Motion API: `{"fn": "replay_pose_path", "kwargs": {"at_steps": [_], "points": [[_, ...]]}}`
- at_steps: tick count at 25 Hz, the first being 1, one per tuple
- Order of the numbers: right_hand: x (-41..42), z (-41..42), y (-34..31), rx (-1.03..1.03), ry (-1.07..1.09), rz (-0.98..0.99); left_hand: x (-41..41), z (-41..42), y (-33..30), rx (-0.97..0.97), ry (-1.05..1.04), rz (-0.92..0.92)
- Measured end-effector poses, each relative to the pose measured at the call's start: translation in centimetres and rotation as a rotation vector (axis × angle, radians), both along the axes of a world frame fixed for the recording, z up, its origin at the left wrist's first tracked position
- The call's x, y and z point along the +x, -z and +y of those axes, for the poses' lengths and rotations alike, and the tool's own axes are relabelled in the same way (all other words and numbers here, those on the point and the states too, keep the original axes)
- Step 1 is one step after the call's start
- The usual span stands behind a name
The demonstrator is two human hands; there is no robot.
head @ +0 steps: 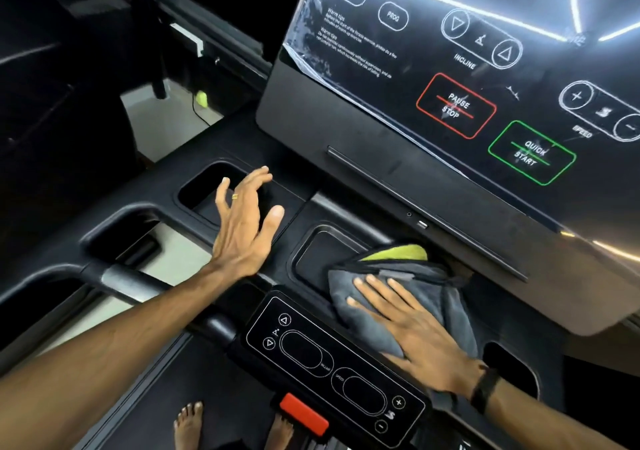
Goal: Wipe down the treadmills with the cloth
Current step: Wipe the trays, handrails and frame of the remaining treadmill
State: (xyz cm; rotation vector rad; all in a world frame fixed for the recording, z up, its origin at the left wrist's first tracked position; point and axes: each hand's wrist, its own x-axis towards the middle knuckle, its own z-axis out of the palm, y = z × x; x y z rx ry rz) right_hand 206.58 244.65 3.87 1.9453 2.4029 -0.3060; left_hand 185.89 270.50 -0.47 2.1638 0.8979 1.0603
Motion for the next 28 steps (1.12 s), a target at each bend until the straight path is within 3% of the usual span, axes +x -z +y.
{"fn": "replay_pose_path", "kwargs": {"at_steps": [8, 19, 24, 28], "points": [[-7.4, 15.6, 1.6, 0.041, 0.143, 0.026, -0.2, 0.1, -0.2, -0.039, 0.012, -0.056], [-2.0, 7.9, 0.9, -0.004, -0.145, 0.056, 0.2, 0.0, -0.5, -0.137, -0.019, -0.089], [-7.7, 15.8, 1.9, 0.065, 0.016, 0.04, 0.2, 0.9, -0.1, -0.167, -0.027, -0.128], [-5.0, 16.0, 1.5, 0.102, 0.157, -0.047, -0.1, 1.0, 0.0, -0.166, -0.021, -0.113]]}}
